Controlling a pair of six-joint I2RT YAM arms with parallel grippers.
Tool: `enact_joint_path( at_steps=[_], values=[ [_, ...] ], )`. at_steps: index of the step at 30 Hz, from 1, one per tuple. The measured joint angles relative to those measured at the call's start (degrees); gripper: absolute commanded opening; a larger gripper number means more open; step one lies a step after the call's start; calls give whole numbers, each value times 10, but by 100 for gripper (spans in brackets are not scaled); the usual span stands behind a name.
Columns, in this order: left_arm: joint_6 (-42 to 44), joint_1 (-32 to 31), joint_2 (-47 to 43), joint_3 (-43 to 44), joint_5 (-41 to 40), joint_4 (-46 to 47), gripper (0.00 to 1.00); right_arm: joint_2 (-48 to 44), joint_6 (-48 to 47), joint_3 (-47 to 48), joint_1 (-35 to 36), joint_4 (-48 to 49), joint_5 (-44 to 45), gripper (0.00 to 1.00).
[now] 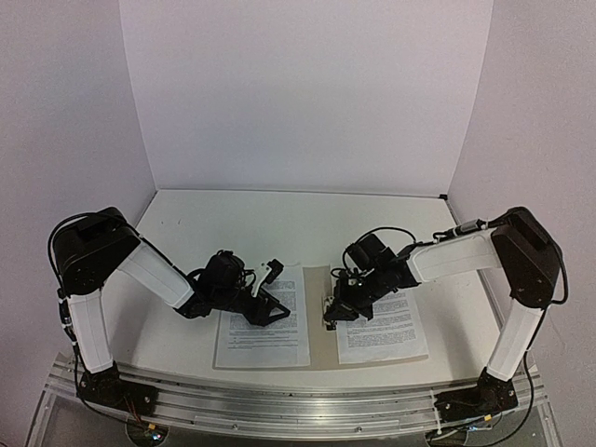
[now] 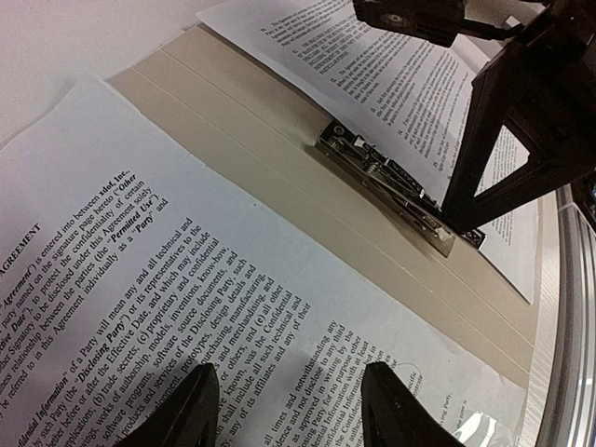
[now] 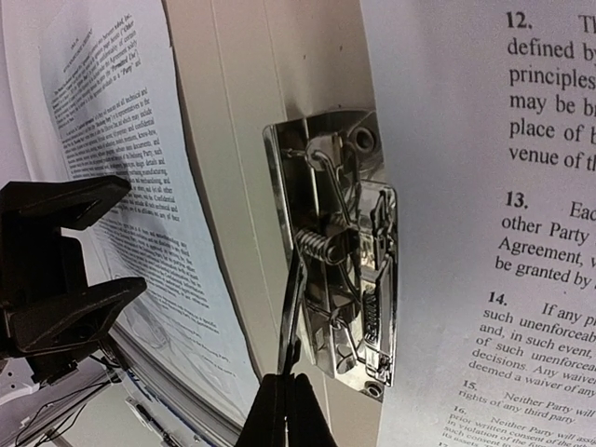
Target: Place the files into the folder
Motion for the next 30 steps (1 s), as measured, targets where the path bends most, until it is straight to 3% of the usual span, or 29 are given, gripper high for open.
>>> enact_joint_path(
  at_steps=[30],
  values=[
    [0, 2, 1, 0, 3, 1, 53, 1, -43, -4, 0, -4, 16, 0]
  ],
)
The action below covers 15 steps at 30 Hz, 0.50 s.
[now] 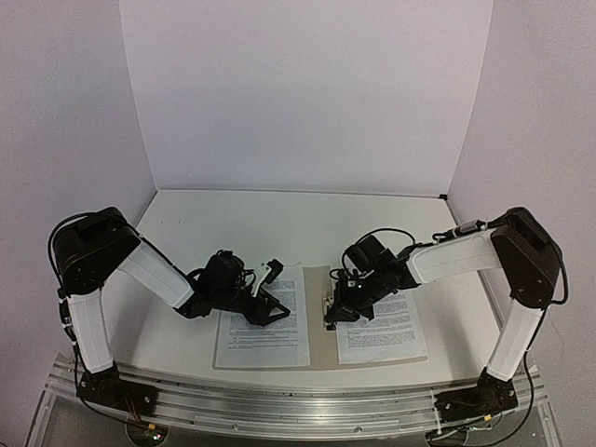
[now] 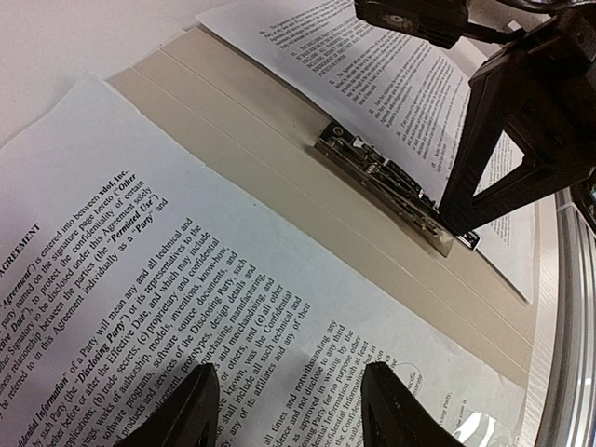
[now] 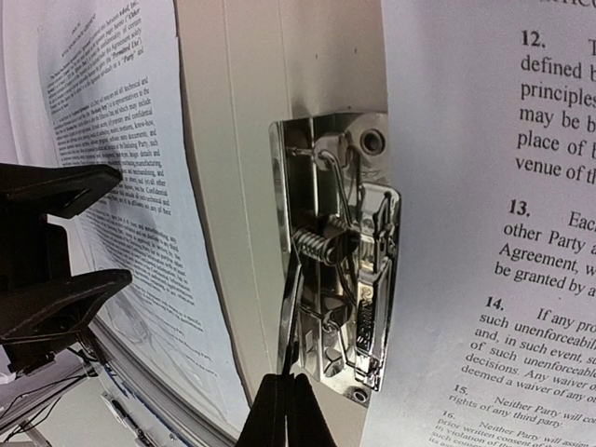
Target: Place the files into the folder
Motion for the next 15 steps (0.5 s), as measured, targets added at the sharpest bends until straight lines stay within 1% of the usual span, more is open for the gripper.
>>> enact_joint_path(
  at_steps=[15],
  values=[
    [0, 5, 2, -3, 0, 9, 52, 1, 0, -4, -1, -7, 11, 0]
  ],
)
